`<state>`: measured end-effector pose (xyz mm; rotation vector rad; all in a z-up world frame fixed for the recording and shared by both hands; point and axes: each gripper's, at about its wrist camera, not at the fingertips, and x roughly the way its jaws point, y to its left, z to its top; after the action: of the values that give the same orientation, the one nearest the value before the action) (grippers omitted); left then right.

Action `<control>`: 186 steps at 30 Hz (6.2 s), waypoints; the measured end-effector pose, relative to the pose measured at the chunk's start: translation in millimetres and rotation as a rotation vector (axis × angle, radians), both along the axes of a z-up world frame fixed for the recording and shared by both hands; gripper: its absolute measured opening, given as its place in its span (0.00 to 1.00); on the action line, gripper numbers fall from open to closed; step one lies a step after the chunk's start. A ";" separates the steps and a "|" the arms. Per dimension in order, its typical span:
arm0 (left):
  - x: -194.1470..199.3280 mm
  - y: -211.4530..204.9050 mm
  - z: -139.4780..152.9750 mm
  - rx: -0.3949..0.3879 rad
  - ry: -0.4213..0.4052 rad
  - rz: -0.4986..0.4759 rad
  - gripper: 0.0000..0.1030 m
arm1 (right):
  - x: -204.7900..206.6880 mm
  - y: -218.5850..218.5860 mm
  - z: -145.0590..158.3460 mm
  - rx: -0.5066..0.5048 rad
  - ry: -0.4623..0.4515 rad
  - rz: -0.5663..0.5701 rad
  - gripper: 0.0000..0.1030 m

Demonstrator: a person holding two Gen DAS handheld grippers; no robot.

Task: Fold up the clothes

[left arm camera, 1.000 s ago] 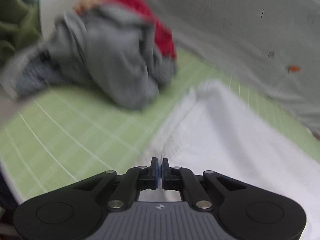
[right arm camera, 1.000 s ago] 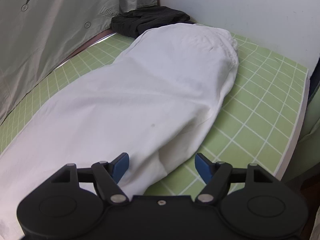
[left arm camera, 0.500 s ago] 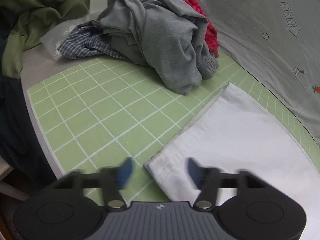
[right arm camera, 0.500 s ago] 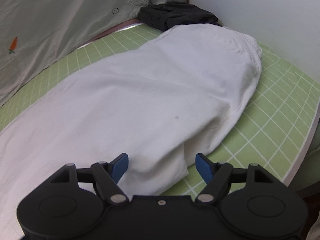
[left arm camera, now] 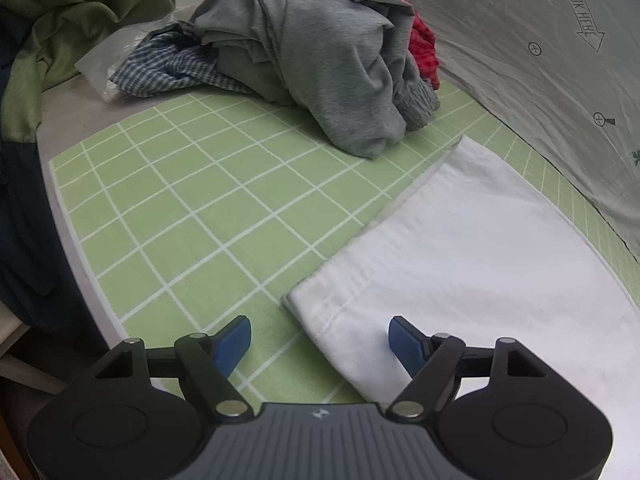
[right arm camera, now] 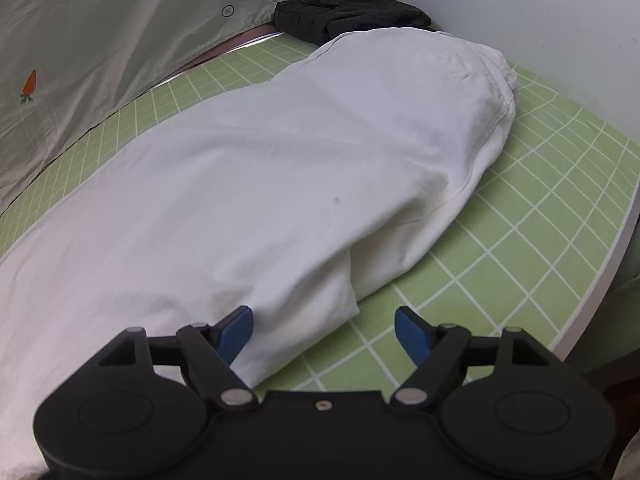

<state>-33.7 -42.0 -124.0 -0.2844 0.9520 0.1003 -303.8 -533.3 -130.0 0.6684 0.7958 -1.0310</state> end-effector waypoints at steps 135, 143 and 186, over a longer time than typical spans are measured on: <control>-13.3 -123.3 29.0 0.030 0.059 -0.661 0.83 | 103.0 81.5 26.6 -0.168 -0.093 0.431 0.36; -2.2 -122.0 23.5 0.018 0.064 -0.688 0.83 | 70.8 80.9 76.9 -0.272 -0.254 0.291 0.43; 50.7 -214.3 -29.3 0.039 0.148 -0.844 0.89 | 71.2 63.8 51.4 -0.192 0.155 0.102 1.00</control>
<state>17.0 -256.3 -153.3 0.1784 1.1485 -0.6403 -232.6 -469.5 -78.6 0.3838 0.8447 -1.0590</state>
